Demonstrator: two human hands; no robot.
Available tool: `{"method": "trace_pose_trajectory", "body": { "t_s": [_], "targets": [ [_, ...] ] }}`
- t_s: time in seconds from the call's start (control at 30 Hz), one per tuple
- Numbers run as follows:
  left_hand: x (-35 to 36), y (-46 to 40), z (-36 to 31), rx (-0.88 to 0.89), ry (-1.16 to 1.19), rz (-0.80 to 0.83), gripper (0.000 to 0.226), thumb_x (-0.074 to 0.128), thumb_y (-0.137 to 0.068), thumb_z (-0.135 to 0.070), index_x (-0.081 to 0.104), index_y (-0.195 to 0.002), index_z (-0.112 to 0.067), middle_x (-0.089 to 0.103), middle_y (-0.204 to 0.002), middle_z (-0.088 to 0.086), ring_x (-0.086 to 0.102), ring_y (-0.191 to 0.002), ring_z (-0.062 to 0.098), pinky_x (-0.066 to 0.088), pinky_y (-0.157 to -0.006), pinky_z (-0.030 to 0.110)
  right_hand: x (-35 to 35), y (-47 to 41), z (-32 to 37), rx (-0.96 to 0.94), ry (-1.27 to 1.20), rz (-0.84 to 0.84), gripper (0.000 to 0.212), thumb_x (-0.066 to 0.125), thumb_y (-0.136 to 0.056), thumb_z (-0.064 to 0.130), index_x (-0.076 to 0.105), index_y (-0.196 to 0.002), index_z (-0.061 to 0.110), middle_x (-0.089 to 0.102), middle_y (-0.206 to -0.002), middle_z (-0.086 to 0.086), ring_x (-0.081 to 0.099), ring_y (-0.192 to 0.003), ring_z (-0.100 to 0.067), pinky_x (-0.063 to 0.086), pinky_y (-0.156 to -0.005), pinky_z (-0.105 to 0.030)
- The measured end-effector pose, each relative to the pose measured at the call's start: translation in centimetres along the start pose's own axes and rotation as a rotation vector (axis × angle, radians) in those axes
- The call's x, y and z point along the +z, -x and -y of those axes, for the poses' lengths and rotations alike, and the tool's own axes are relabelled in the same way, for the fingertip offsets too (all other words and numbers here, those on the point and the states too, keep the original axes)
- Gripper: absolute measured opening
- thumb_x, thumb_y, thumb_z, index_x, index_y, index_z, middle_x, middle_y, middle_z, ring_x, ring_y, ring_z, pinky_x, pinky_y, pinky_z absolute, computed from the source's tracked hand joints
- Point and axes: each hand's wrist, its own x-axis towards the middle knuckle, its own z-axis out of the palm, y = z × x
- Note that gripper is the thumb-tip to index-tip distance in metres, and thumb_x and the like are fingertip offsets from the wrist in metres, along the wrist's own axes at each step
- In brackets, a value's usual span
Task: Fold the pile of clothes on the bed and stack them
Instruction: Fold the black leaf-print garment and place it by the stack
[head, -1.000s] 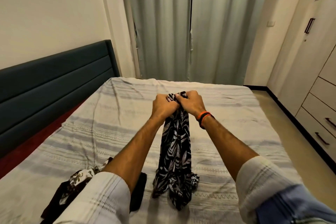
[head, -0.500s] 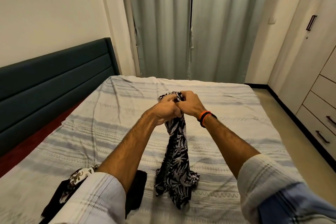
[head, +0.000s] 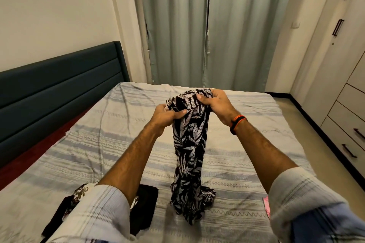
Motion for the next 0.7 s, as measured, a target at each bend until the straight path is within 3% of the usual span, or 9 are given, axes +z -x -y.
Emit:
{"method": "trace_pose_trajectory", "body": {
  "t_s": [0.07, 0.17, 0.27, 0.37, 0.43, 0.5, 0.57, 0.7],
  "targets": [
    [-0.4, 0.0, -0.7, 0.023, -0.028, 0.054, 0.048, 0.083, -0.076, -0.014, 0.061, -0.118, -0.007, 0.069, -0.113, 0.004, 0.062, -0.097, 0.014, 0.044, -0.069, 0.029, -0.8, -0.2, 0.3, -0.012, -0.023, -0.006, 0.013, 0.064, -0.093, 0.009, 0.068, -0.104, 0.002, 0.075, -0.092, -0.006, 0.071, -0.084, -0.017, 0.057, -0.074, -0.032],
    [-0.9, -0.1, -1.6, 0.049, -0.134, 0.038, 0.029, 0.084, -0.075, -0.020, 0.071, -0.100, -0.011, 0.073, -0.104, 0.005, 0.062, -0.096, 0.018, 0.043, -0.078, 0.034, -2.2, -0.2, 0.6, -0.037, 0.018, -0.032, 0.012, 0.064, -0.093, 0.010, 0.068, -0.101, 0.003, 0.075, -0.091, -0.006, 0.071, -0.082, -0.017, 0.058, -0.075, -0.031],
    [-0.9, -0.3, -2.5, 0.080, -0.209, 0.014, 0.020, 0.085, -0.075, -0.020, 0.072, -0.089, -0.014, 0.071, -0.091, 0.003, 0.057, -0.080, 0.014, 0.039, -0.066, 0.029, -3.6, -0.2, 0.6, -0.077, 0.109, -0.021, 0.010, 0.066, -0.092, 0.010, 0.068, -0.098, 0.002, 0.074, -0.089, -0.007, 0.070, -0.080, -0.016, 0.058, -0.077, -0.030],
    [-0.5, -0.6, -3.0, 0.137, -0.254, -0.027, 0.017, 0.083, -0.077, -0.013, 0.071, -0.089, -0.012, 0.067, -0.078, -0.002, 0.057, -0.062, 0.006, 0.037, -0.046, 0.016, -4.6, -0.4, 0.7, -0.080, 0.241, -0.026, 0.013, 0.071, -0.089, 0.013, 0.069, -0.099, 0.005, 0.074, -0.090, -0.006, 0.071, -0.081, -0.017, 0.058, -0.081, -0.036],
    [-0.3, -0.9, -3.3, 0.166, -0.295, -0.080, 0.023, 0.083, -0.078, -0.014, 0.071, -0.097, -0.009, 0.071, -0.085, 0.000, 0.064, -0.066, 0.005, 0.045, -0.047, 0.015, -4.9, -0.6, 1.0, -0.071, 0.434, -0.057, 0.018, 0.074, -0.087, 0.026, 0.071, -0.095, 0.011, 0.074, -0.089, -0.005, 0.071, -0.083, -0.020, 0.058, -0.082, -0.038],
    [-0.1, -1.3, -3.4, 0.196, -0.402, -0.152, 0.033, 0.085, -0.075, -0.028, 0.073, -0.102, -0.014, 0.074, -0.097, 0.003, 0.069, -0.088, 0.017, 0.058, -0.068, 0.030, -5.0, -0.5, 1.6, -0.036, 0.693, -0.109, 0.032, 0.072, -0.086, 0.041, 0.071, -0.092, 0.010, 0.070, -0.080, 0.001, 0.065, -0.076, -0.017, 0.051, -0.071, -0.029],
    [0.2, -1.1, -3.8, 0.223, -0.503, -0.194, 0.036, 0.082, -0.076, -0.038, 0.071, -0.104, -0.018, 0.074, -0.103, 0.002, 0.070, -0.093, 0.022, 0.059, -0.082, 0.040, -4.8, -0.4, 2.4, 0.002, 0.801, -0.141, 0.036, 0.068, -0.088, 0.046, 0.068, -0.089, 0.010, 0.061, -0.069, 0.006, 0.056, -0.063, -0.012, 0.042, -0.056, -0.024],
    [1.0, -0.4, -6.3, 0.305, -0.518, -0.167, 0.020, 0.072, -0.087, -0.034, 0.060, -0.100, -0.023, 0.071, -0.096, -0.002, 0.071, -0.057, 0.015, 0.059, -0.057, 0.026, -4.9, -1.3, 4.5, 0.054, 0.414, -0.135, 0.020, 0.067, -0.092, 0.032, 0.064, -0.092, 0.012, 0.067, -0.075, 0.000, 0.069, -0.060, -0.019, 0.042, -0.037, -0.016]
  ]
}}
